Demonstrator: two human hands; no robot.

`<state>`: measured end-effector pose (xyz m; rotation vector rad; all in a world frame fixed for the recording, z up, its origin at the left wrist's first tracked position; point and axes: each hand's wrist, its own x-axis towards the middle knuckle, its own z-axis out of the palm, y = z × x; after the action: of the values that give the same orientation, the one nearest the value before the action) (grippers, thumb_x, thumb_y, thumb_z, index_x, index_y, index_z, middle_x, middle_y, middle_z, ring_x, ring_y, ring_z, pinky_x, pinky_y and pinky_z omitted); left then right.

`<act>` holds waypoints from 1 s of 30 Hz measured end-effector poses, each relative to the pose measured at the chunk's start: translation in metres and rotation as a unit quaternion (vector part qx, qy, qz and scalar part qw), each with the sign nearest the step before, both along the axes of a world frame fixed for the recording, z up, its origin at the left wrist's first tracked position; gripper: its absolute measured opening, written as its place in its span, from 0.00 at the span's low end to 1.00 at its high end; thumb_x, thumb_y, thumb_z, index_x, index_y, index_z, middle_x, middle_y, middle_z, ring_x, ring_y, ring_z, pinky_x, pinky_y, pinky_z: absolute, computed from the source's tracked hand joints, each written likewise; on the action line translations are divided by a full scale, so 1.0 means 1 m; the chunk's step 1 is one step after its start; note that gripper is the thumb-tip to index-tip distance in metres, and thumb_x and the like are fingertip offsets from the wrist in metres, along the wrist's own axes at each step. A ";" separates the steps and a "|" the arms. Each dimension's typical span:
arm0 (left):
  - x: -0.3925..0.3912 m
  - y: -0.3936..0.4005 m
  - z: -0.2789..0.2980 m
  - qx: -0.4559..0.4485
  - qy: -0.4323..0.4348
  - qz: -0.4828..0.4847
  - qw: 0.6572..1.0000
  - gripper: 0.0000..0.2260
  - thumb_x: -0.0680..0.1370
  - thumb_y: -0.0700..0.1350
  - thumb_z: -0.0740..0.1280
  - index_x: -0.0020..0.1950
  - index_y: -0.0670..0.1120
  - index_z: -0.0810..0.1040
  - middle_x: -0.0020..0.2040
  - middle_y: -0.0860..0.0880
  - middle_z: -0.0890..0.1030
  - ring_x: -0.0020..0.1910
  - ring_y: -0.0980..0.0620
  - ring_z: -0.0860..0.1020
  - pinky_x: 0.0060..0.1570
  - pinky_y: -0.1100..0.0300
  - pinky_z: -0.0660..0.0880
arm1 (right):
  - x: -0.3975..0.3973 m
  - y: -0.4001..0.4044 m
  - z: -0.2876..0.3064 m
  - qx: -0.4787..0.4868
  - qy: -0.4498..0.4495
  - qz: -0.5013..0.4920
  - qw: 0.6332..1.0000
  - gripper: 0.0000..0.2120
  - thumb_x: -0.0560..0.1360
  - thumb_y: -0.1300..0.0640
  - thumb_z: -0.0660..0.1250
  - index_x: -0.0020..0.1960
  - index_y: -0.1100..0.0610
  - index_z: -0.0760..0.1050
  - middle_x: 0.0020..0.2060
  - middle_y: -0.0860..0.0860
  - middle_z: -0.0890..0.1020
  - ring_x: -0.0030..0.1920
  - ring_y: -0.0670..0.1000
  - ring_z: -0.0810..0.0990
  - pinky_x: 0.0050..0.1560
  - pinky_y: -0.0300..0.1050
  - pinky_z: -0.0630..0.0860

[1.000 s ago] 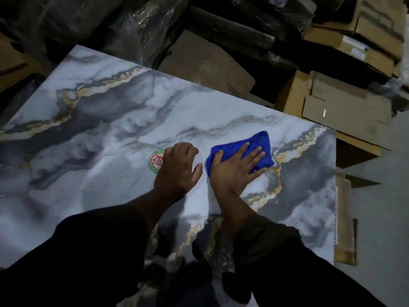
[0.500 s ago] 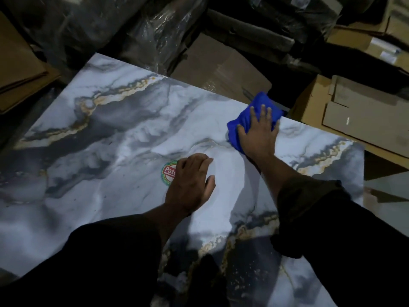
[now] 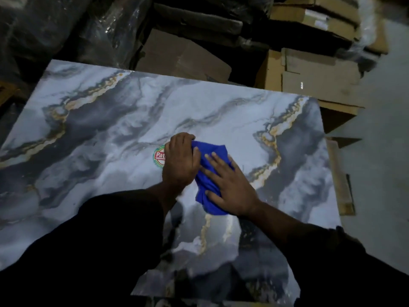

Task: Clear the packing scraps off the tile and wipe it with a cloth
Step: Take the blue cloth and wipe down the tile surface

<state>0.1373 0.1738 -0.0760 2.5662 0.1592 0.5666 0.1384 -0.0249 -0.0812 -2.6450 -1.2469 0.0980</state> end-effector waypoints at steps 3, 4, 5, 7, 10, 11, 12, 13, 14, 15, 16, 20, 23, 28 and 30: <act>-0.001 0.005 0.006 -0.047 0.042 -0.009 0.998 0.12 0.76 0.45 0.60 0.54 0.42 0.78 0.53 0.45 0.78 0.54 0.43 0.76 0.57 0.47 0.72 | -0.065 -0.006 -0.001 -0.018 -0.001 -0.051 0.999 0.36 0.79 0.38 0.60 0.82 0.49 0.55 0.83 0.51 0.50 0.83 0.52 0.46 0.79 0.63 0.50; -0.002 0.007 0.006 -0.052 0.050 -0.021 0.997 0.12 0.76 0.46 0.61 0.54 0.42 0.78 0.53 0.45 0.78 0.54 0.43 0.76 0.57 0.47 0.72 | -0.086 -0.006 -0.001 -0.026 -0.003 -0.072 0.997 0.36 0.80 0.37 0.59 0.83 0.49 0.54 0.83 0.51 0.49 0.83 0.52 0.45 0.79 0.63 0.50; -0.004 0.011 0.005 -0.051 0.057 -0.042 0.996 0.12 0.76 0.46 0.63 0.56 0.42 0.78 0.55 0.45 0.78 0.56 0.42 0.76 0.59 0.46 0.72 | -0.108 -0.006 -0.001 -0.032 -0.007 -0.100 0.994 0.36 0.80 0.37 0.58 0.83 0.49 0.53 0.83 0.51 0.48 0.83 0.53 0.45 0.78 0.64 0.50; -0.012 0.020 -0.001 -0.019 0.080 -0.104 0.991 0.18 0.78 0.49 0.67 0.64 0.40 0.76 0.64 0.42 0.76 0.65 0.40 0.73 0.66 0.44 0.70 | -0.150 -0.001 -0.004 -0.036 -0.010 -0.193 0.980 0.36 0.80 0.36 0.57 0.83 0.49 0.52 0.83 0.52 0.49 0.83 0.53 0.45 0.78 0.63 0.49; -0.026 0.035 -0.012 0.081 0.119 -0.189 0.971 0.32 0.81 0.57 0.65 0.77 0.39 0.66 0.79 0.39 0.64 0.79 0.41 0.61 0.79 0.46 0.57 | -0.199 0.023 -0.006 -0.055 0.007 -0.404 0.913 0.37 0.79 0.37 0.57 0.83 0.51 0.53 0.83 0.55 0.51 0.82 0.55 0.46 0.79 0.63 0.49; -0.028 0.038 -0.013 0.098 0.124 -0.200 0.967 0.33 0.81 0.59 0.63 0.79 0.39 0.63 0.80 0.39 0.61 0.81 0.42 0.57 0.80 0.47 0.54 | -0.207 0.035 -0.006 -0.061 0.021 -0.463 0.884 0.37 0.79 0.37 0.56 0.82 0.53 0.55 0.82 0.56 0.52 0.82 0.57 0.47 0.78 0.64 0.50; -0.029 0.038 -0.014 0.104 0.125 -0.203 0.966 0.34 0.82 0.61 0.61 0.80 0.40 0.61 0.81 0.40 0.59 0.81 0.43 0.55 0.80 0.47 0.52 | -0.211 0.047 -0.005 -0.062 0.036 -0.510 0.857 0.37 0.78 0.37 0.55 0.82 0.55 0.56 0.82 0.58 0.53 0.82 0.58 0.47 0.78 0.66 0.51; -0.029 0.038 -0.014 0.104 0.123 -0.201 0.966 0.34 0.82 0.61 0.60 0.80 0.40 0.61 0.81 0.41 0.59 0.82 0.44 0.55 0.80 0.48 0.52 | -0.211 0.059 -0.004 -0.061 0.048 -0.545 0.835 0.38 0.78 0.37 0.54 0.82 0.56 0.57 0.82 0.59 0.53 0.82 0.58 0.47 0.78 0.67 0.52; -0.028 0.037 -0.014 0.105 0.118 -0.198 0.967 0.34 0.82 0.61 0.60 0.80 0.40 0.61 0.81 0.41 0.59 0.82 0.44 0.55 0.80 0.48 0.52 | -0.206 0.068 -0.004 -0.060 0.054 -0.570 0.818 0.38 0.78 0.37 0.54 0.81 0.57 0.57 0.82 0.60 0.53 0.82 0.59 0.47 0.78 0.68 0.52; -0.028 0.037 -0.015 0.105 0.113 -0.195 0.969 0.34 0.82 0.61 0.60 0.80 0.40 0.61 0.81 0.40 0.60 0.82 0.44 0.55 0.80 0.48 0.52 | -0.200 0.075 -0.003 -0.060 0.057 -0.587 0.805 0.39 0.77 0.36 0.54 0.82 0.58 0.57 0.82 0.60 0.53 0.82 0.59 0.47 0.78 0.69 0.51; -0.028 0.036 -0.015 0.105 0.105 -0.195 0.970 0.33 0.82 0.60 0.60 0.80 0.40 0.62 0.81 0.40 0.60 0.81 0.44 0.56 0.80 0.47 0.53 | -0.192 0.080 -0.003 -0.058 0.056 -0.600 0.796 0.40 0.77 0.36 0.54 0.82 0.58 0.56 0.82 0.61 0.52 0.82 0.59 0.46 0.78 0.69 0.50; -0.028 0.036 -0.018 0.105 0.073 -0.192 0.973 0.31 0.82 0.57 0.61 0.79 0.39 0.64 0.80 0.40 0.63 0.81 0.43 0.59 0.80 0.46 0.54 | -0.147 0.092 0.000 -0.033 0.056 -0.616 0.785 0.41 0.76 0.37 0.55 0.82 0.58 0.55 0.81 0.61 0.53 0.82 0.60 0.47 0.77 0.69 0.50; -0.027 0.035 -0.021 0.109 0.063 -0.193 0.973 0.28 0.83 0.54 0.60 0.79 0.39 0.65 0.80 0.39 0.63 0.81 0.43 0.59 0.80 0.44 0.54 | -0.090 0.100 0.001 -0.028 0.042 -0.599 0.799 0.40 0.77 0.36 0.53 0.82 0.58 0.53 0.81 0.62 0.52 0.82 0.60 0.46 0.77 0.69 0.48; -0.028 0.037 -0.019 0.123 0.056 -0.196 0.971 0.22 0.85 0.46 0.54 0.77 0.38 0.67 0.78 0.39 0.67 0.79 0.43 0.63 0.80 0.45 0.55 | -0.016 0.097 0.007 -0.071 0.041 -0.480 0.873 0.37 0.81 0.36 0.47 0.83 0.56 0.46 0.82 0.59 0.46 0.82 0.58 0.41 0.78 0.66 0.44; -0.027 0.037 -0.016 0.121 0.059 -0.200 0.971 0.22 0.84 0.45 0.55 0.76 0.37 0.68 0.77 0.38 0.68 0.79 0.42 0.64 0.80 0.44 0.56 | -0.022 0.088 0.010 -0.090 0.033 -0.438 0.894 0.37 0.81 0.37 0.46 0.83 0.55 0.46 0.82 0.58 0.46 0.82 0.57 0.41 0.79 0.65 0.44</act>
<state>0.1101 0.2105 -0.0923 2.7588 -0.4043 0.2951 0.1161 0.0634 -0.0711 -3.0489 0.0641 0.1535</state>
